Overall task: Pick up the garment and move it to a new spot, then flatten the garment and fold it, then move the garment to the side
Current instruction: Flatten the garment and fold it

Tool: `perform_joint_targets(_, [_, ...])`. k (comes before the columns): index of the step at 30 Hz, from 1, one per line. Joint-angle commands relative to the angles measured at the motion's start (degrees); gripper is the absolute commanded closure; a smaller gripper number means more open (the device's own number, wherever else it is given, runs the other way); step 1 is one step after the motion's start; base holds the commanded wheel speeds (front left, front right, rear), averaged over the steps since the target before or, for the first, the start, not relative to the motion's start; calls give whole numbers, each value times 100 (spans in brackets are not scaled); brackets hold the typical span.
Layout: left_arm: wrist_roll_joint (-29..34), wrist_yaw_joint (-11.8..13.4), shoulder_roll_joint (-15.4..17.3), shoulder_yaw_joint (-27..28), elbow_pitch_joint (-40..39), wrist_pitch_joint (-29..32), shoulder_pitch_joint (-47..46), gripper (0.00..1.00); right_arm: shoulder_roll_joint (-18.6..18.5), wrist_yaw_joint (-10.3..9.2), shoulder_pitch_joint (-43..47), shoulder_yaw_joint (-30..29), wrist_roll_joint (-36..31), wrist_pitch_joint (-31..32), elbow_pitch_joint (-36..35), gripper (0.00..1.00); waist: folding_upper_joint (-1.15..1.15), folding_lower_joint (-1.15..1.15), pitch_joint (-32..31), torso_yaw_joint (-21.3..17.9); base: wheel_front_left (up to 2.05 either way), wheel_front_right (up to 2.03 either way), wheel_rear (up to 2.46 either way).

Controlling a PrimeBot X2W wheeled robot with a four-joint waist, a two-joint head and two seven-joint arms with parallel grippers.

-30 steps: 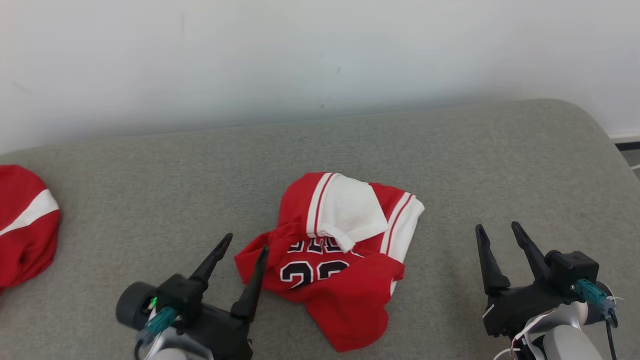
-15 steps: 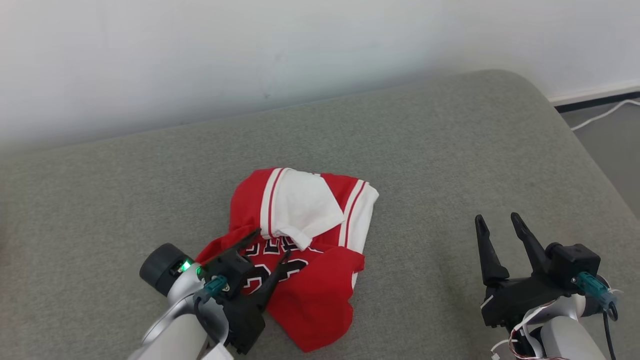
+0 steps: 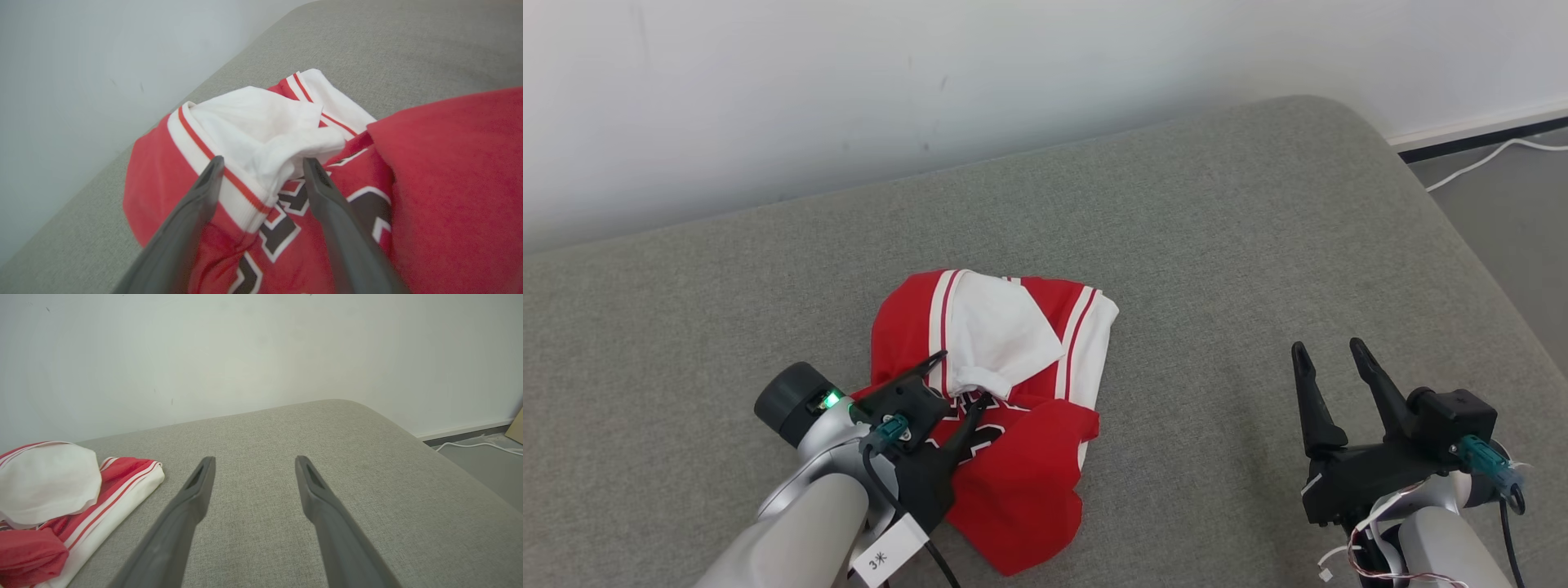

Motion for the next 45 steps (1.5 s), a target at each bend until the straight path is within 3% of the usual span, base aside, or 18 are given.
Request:
perform_joint_targets(1, [-49,7,-15,-47,76,-37,-78,0,-12,-2,-55,-2,40,-27,14,0,0,-1,-7,-13,0,0,0])
perform_joint_targets(3, [-132,7,-52,-110,163,-79,-120,1,-13,-2,-61,-10,41,-37,26,0,0,-1,-13,-22,0,0,0])
perform_joint_targets(4, [-184,6,-60,-119,200,-97,-130,65,-13,-2,-60,-16,38,-41,32,0,0,-1,-19,-21,0,0,0])
perform_joint_targets(5, [-227,6,-66,-91,208,-120,-159,100,-13,-2,-57,-26,32,-45,35,0,0,-1,-25,-17,0,0,0])
perform_joint_targets(8, [-312,38,-79,5,171,-158,-195,100,-12,-2,-37,-34,13,-52,31,0,0,-1,-57,26,0,0,0])
perform_joint_targets(13, [-477,358,-45,379,-508,-171,-104,100,-13,-2,25,-35,-21,-53,20,0,0,-1,-117,207,0,0,0])
perform_joint_targets(28, [-602,1295,429,1269,-2099,-174,888,100,-14,-2,221,8,-63,-57,19,0,0,-1,-425,1287,0,0,0])
perform_joint_targets(37, [-689,1614,764,1465,-2585,-105,1591,100,-14,-2,280,28,-37,-58,36,0,0,-1,-502,1669,0,0,0])
perform_joint_targets(45, [-839,1858,1046,1522,-3192,291,2289,100,-16,-2,255,83,4,-52,32,0,0,-1,-431,1736,0,0,0])
